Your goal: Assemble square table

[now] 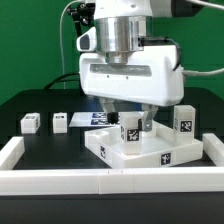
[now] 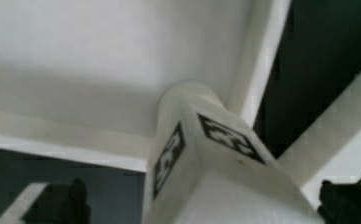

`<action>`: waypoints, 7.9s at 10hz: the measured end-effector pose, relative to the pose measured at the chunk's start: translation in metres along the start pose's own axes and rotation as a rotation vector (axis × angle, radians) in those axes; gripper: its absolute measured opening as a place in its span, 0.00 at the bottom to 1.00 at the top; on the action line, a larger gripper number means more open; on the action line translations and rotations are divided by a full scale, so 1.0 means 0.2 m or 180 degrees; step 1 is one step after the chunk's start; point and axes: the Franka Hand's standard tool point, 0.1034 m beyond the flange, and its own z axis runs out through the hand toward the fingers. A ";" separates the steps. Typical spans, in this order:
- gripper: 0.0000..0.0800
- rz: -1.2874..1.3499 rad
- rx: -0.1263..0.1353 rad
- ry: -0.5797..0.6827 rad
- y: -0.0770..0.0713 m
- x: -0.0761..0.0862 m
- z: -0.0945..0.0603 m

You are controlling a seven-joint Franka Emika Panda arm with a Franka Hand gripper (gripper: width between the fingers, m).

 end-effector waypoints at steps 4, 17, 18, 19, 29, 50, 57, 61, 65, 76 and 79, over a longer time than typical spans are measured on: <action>0.81 -0.1172 0.0002 -0.0001 -0.02 -0.01 -0.01; 0.36 -0.1933 -0.0035 0.0005 0.00 0.00 0.00; 0.36 -0.1710 -0.0034 0.0009 0.00 0.00 0.00; 0.36 -0.1395 -0.0031 0.0025 0.00 0.01 0.00; 0.36 0.1840 0.0045 0.0010 -0.02 0.02 0.01; 0.81 -0.2321 0.0010 0.0119 -0.05 0.01 0.00; 0.36 -0.1981 0.0018 0.0118 -0.04 0.01 0.01; 0.36 -0.0721 0.0052 0.0136 -0.05 0.02 0.01; 0.36 0.0447 0.0101 0.0141 -0.04 0.04 0.01; 0.78 0.1850 0.0168 0.0126 -0.06 0.03 0.01; 0.81 0.0808 0.0145 0.0149 -0.06 0.04 0.01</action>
Offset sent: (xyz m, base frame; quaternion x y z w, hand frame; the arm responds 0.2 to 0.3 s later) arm -0.0024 0.0109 0.0052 0.0116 -0.0200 -0.2418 0.9700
